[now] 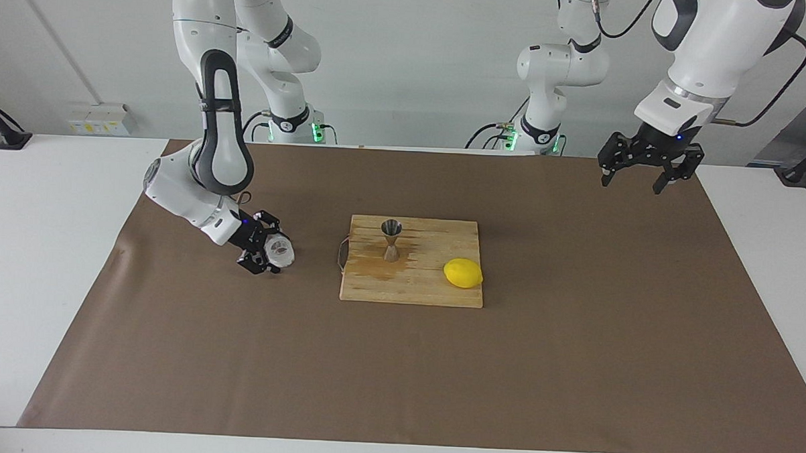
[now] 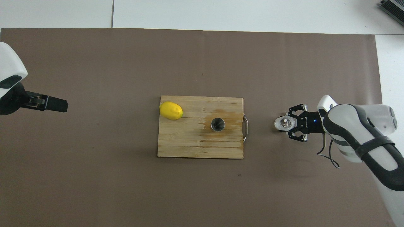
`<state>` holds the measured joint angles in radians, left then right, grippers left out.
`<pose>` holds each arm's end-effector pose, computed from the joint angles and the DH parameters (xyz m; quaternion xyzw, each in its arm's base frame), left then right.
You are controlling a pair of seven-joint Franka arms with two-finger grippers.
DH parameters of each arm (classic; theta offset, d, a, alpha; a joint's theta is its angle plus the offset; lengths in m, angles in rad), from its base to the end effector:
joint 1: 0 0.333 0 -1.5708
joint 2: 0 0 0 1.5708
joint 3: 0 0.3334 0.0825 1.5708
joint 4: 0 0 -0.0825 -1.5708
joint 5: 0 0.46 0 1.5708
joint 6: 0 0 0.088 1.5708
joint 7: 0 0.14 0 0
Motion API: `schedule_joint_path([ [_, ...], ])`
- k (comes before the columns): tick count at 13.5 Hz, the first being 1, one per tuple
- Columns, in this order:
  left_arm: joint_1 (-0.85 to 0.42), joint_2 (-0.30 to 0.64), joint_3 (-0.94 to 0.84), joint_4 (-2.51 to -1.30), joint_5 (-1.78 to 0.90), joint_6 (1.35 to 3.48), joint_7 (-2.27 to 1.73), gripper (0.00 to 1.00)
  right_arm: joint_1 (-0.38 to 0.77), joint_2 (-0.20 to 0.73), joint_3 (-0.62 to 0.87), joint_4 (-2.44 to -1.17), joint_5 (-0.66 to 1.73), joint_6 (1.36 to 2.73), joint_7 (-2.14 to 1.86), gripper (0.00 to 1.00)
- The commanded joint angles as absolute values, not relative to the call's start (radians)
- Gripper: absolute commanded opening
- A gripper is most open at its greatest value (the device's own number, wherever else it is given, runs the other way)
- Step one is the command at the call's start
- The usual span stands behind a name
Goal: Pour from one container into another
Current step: 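Close the right gripper around the small white cup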
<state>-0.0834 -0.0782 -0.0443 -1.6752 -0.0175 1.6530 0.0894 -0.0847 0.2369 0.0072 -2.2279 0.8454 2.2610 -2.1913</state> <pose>0.6085 -0.0813 0.6074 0.9938 -0.1078 0.0278 0.0075 0.5836 -0.0062 0.1869 -0.7002 -0.6463 -0.2225 0.2064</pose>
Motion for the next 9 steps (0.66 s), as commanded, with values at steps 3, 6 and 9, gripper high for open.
schedule_joint_path([
  [3,-0.083,-0.091,-0.049,-1.680,-0.009,1.663,0.101,1.00,-0.084,0.227,0.028,-2.227,0.876,2.278,-2.186,0.22],
  [6,-0.083,-0.089,-0.049,-1.680,-0.011,1.663,0.101,1.00,-0.084,0.201,0.057,-2.212,0.874,2.279,-2.122,0.22],
  [9,-0.083,-0.089,-0.049,-1.677,-0.011,1.655,0.100,1.00,-0.081,0.183,0.087,-2.192,0.870,2.279,-2.062,0.22],
])
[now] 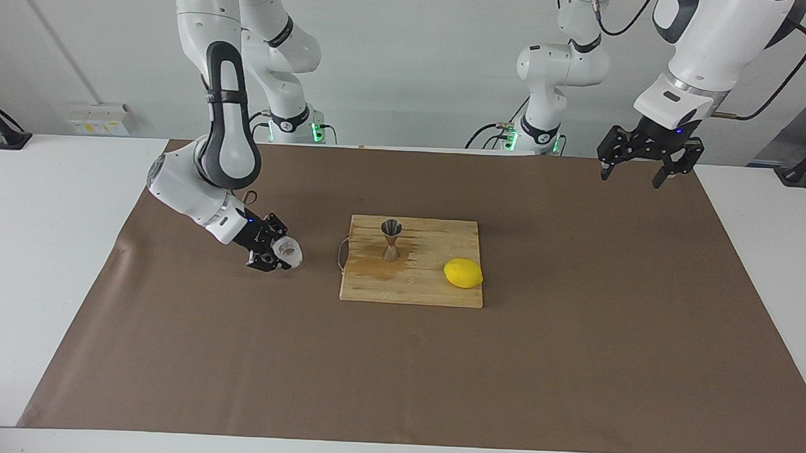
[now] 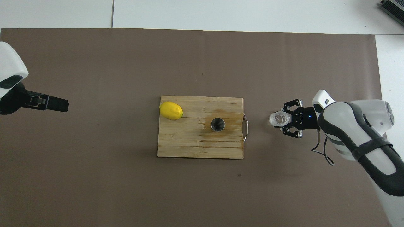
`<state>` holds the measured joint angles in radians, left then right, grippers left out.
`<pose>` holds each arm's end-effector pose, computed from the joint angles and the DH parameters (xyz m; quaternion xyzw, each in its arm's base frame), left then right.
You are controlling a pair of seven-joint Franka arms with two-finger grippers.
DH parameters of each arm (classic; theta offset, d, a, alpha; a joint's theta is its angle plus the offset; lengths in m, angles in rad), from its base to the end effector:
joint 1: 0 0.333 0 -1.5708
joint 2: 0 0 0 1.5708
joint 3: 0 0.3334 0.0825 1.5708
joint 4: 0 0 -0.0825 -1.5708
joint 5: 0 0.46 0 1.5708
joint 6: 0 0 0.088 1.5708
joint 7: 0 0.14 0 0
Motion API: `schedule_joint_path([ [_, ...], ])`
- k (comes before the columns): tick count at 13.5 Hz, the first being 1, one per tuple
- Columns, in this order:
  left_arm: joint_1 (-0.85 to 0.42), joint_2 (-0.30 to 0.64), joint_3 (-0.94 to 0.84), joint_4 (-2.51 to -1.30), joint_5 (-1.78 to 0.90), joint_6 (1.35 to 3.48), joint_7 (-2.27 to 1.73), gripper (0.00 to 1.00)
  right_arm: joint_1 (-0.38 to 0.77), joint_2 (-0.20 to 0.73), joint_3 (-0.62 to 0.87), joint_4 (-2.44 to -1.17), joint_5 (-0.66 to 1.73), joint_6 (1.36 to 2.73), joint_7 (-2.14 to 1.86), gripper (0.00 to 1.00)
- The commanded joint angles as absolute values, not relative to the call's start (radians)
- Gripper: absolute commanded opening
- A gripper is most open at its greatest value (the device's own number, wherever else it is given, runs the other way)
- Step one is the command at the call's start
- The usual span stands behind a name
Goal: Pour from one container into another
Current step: 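Close the right gripper around the small white cup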
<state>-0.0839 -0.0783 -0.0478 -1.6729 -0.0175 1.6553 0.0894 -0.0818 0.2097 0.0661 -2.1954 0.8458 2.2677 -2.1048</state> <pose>0.6086 -0.0839 0.6089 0.9935 -0.1098 0.0301 0.0075 0.6015 0.0294 0.2181 -0.7019 -0.6418 -0.2324 0.2036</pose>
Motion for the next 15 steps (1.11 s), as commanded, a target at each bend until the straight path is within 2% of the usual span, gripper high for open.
schedule_joint_path([
  [1,-0.081,-0.089,-0.049,-1.677,-0.011,1.652,0.101,1.00,-0.062,0.175,0.089,-2.188,0.861,2.279,-2.037,0.22],
  [9,-0.069,-0.092,-0.048,-1.686,-0.009,1.649,0.101,1.00,0.024,0.134,0.098,-2.128,0.736,2.278,-1.789,0.22],
  [15,-0.064,-0.092,-0.048,-1.686,-0.009,1.649,0.101,1.00,0.032,0.104,0.100,-2.129,0.692,2.266,-1.741,0.22],
])
